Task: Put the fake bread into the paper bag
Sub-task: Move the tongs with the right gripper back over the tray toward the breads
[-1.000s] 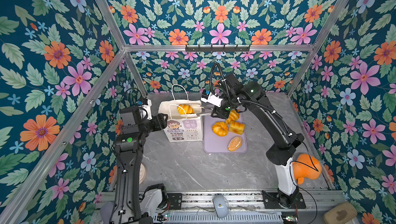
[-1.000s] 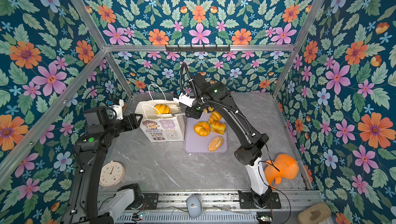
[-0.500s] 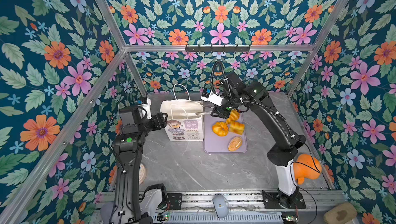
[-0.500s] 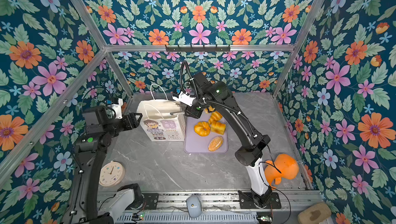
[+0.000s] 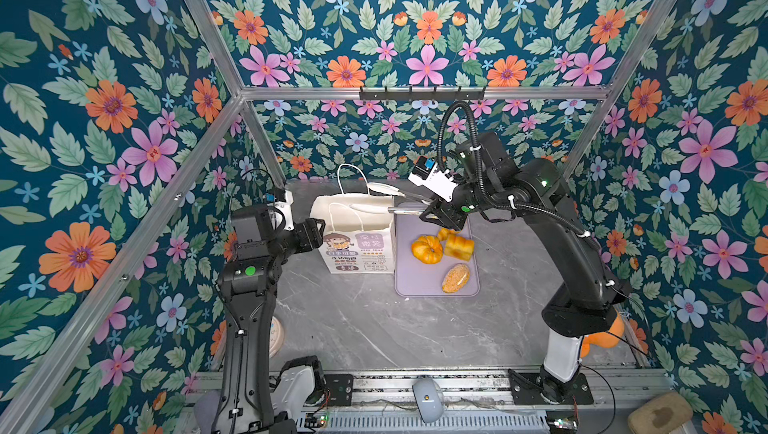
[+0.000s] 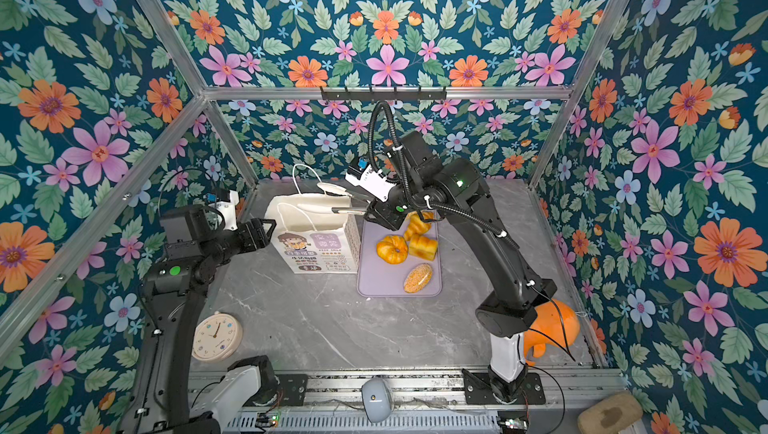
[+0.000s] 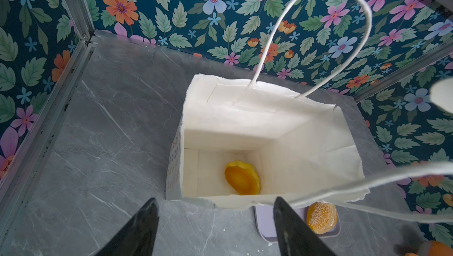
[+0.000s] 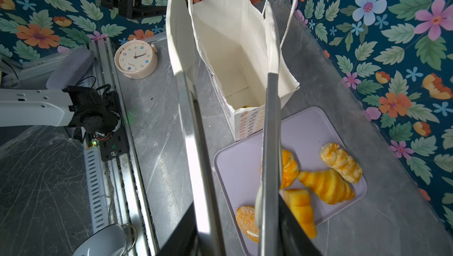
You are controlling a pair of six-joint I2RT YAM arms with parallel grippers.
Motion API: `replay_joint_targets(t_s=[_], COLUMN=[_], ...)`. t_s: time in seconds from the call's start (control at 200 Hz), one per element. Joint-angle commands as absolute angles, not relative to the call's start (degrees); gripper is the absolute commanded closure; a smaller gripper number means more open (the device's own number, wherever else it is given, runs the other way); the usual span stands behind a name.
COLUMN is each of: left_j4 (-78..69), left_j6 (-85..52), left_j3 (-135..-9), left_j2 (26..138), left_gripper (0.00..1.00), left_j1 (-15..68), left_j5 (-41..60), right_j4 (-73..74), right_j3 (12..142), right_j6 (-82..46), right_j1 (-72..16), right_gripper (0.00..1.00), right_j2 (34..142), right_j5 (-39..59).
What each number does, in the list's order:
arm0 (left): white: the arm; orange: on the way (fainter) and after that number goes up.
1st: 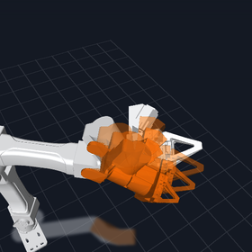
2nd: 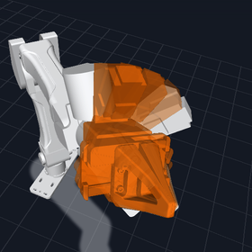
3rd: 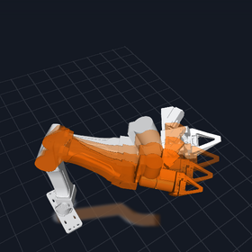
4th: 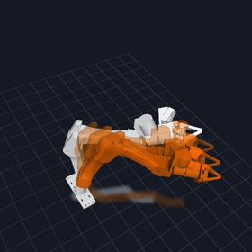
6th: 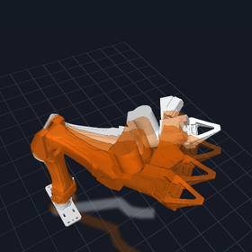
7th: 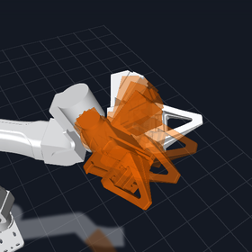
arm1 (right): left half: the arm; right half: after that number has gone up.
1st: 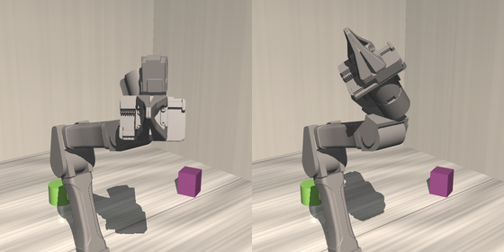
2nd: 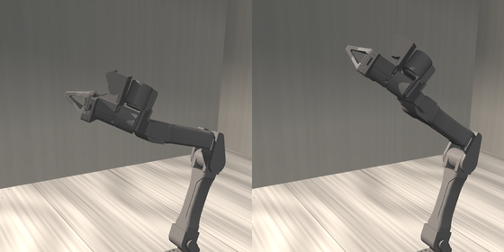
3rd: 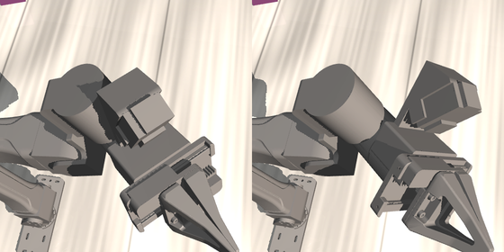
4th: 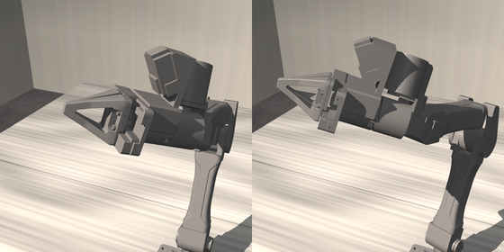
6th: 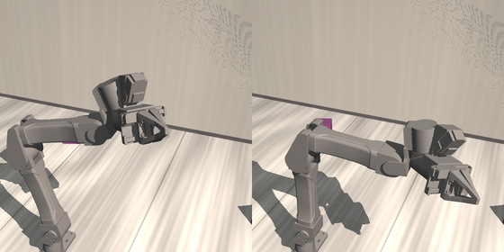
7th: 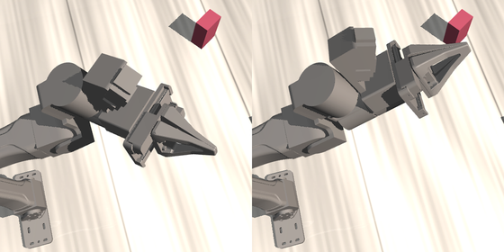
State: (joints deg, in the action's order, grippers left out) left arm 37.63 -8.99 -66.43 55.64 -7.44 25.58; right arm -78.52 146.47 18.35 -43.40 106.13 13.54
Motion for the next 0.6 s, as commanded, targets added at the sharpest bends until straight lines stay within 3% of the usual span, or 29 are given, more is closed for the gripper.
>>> replay_joint_targets(t_s=[0.0,0.37,0.595], left_j4=[36.39,35.69,35.42], left_j6=[-8.79,-8.61,-8.29], left_j3=[-65.99,-64.97,-64.14], left_j2=[55.47,55.11,54.84], left_gripper=[0.25,0.25,0.25], left_j1=[-7.38,-7.43,-7.39], left_j5=[25.88,25.94,26.08], right_j4=[-77.42,-75.35,-69.41], right_j3=[142.75,125.68,107.92], right_j6=[12.78,-1.41,-9.13], right_j1=[-43.51,-43.51,-43.46], right_gripper=[0.58,0.60,0.62], right_j2=[102.32,88.67,79.53], right_j5=[11.85,4.06,2.00])
